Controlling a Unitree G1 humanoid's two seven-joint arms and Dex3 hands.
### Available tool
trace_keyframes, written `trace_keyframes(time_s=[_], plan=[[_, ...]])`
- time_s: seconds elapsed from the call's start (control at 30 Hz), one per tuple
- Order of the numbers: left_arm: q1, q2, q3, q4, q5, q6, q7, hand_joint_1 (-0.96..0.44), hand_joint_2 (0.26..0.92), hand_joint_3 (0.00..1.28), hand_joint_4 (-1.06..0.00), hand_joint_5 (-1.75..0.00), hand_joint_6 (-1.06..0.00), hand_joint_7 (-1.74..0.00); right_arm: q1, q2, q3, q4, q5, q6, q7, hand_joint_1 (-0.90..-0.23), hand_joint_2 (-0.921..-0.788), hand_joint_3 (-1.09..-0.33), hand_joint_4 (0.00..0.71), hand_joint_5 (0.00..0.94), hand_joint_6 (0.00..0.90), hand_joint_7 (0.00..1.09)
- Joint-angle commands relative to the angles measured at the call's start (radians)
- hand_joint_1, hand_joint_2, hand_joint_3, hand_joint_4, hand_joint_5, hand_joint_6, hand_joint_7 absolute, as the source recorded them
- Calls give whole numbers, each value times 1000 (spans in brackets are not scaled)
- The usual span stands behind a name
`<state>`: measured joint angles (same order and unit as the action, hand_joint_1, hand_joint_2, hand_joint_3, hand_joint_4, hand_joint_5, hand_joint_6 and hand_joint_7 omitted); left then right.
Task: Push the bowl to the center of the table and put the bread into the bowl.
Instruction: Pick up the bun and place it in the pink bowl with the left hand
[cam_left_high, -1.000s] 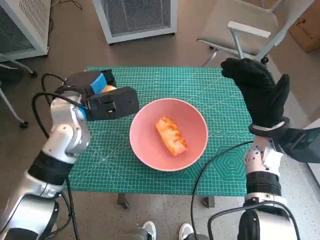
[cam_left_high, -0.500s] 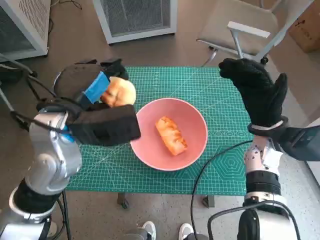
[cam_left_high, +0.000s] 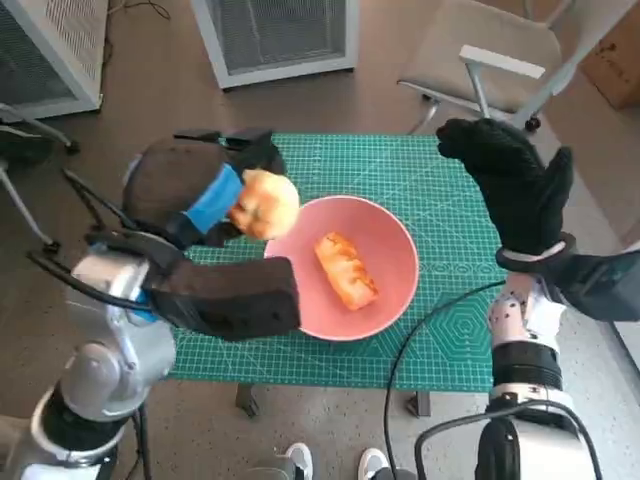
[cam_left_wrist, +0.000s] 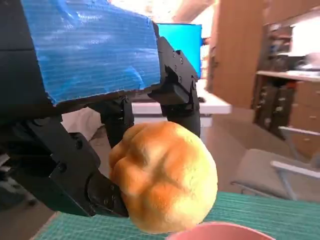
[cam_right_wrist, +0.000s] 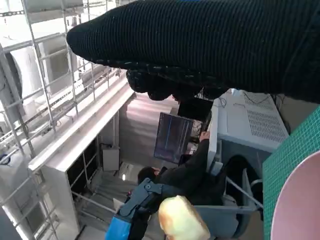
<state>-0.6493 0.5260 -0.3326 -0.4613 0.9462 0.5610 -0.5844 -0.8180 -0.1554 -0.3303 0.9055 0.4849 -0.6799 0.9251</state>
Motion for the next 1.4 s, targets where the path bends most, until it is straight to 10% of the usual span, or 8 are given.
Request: trace_keyframes(time_s=[0.03, 1.13, 1.23, 1.4], plan=[[-3, -31, -11, -6, 32, -25, -4, 3, 857, 119, -808, -1015, -658, -1170, 4, -10, 0, 14, -9, 0, 3, -607, -921, -576, 156, 2, 211, 180], [-69, -243, -103, 442, -26, -216, 44, 2, 921, 165, -549, -1291, -536, -1288, 32, -9, 4, -23, -9, -3, -14, -619, -921, -582, 161, 2, 207, 183], [-59, -256, -80, 451, -76, -195, 25, 256, 921, 275, -441, -1455, -394, -882, 32, -8, 4, -21, -10, -6, -17, -615, -921, -581, 162, 2, 207, 184], [-44, -255, -66, 460, -123, -178, 19, -71, 842, 135, -259, -322, -319, -350, 33, -3, 10, -27, -19, -15, -34, -614, -921, -580, 163, 3, 206, 184]])
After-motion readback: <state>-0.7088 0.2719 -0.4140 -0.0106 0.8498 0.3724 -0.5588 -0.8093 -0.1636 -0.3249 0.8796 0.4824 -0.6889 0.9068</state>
